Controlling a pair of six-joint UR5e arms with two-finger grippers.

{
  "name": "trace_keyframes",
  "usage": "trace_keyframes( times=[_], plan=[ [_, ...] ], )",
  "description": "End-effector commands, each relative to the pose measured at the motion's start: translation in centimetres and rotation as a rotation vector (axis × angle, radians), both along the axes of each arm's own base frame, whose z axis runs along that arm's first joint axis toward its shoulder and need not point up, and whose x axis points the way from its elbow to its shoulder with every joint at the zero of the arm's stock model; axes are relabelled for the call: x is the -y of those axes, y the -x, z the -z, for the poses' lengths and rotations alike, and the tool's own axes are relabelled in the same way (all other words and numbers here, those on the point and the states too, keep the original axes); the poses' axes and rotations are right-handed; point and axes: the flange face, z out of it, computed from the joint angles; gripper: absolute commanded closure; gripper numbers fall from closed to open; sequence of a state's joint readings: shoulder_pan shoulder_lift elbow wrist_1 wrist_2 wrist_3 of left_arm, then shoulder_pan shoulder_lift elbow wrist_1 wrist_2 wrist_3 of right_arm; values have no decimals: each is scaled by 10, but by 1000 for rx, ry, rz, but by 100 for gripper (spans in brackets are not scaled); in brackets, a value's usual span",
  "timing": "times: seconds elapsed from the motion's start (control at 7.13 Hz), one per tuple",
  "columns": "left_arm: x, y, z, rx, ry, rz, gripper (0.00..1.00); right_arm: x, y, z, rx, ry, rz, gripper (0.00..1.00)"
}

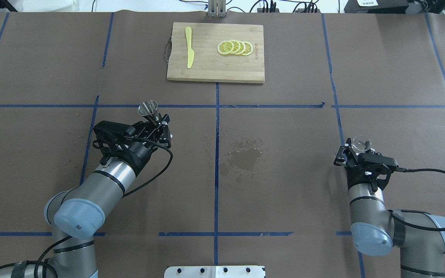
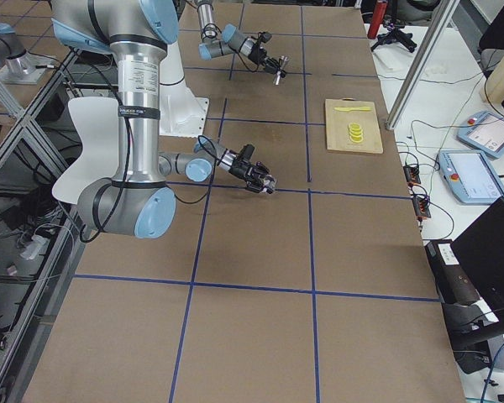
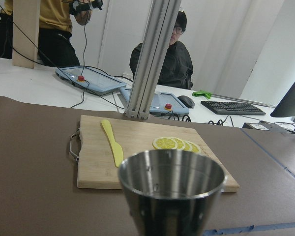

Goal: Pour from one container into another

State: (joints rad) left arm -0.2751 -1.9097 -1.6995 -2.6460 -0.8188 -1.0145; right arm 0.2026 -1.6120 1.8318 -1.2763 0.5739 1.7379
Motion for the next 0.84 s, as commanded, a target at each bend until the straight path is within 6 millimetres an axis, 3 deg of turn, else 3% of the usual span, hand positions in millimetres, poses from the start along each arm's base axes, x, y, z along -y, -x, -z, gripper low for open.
trace_keyframes(
  times=[0.0,0.28,0.7],
  plan=[
    [-12,-11,-2,10,-1,-21,100,7,-18,55,-46,-40,59,100],
    [-30,-25,4,52,-40,-59,100,10,-19,93,-177,-89,155,100],
    [-52,-43,31,30,-72,-108,100,22,5,186,-249,-189,246,100]
  ],
)
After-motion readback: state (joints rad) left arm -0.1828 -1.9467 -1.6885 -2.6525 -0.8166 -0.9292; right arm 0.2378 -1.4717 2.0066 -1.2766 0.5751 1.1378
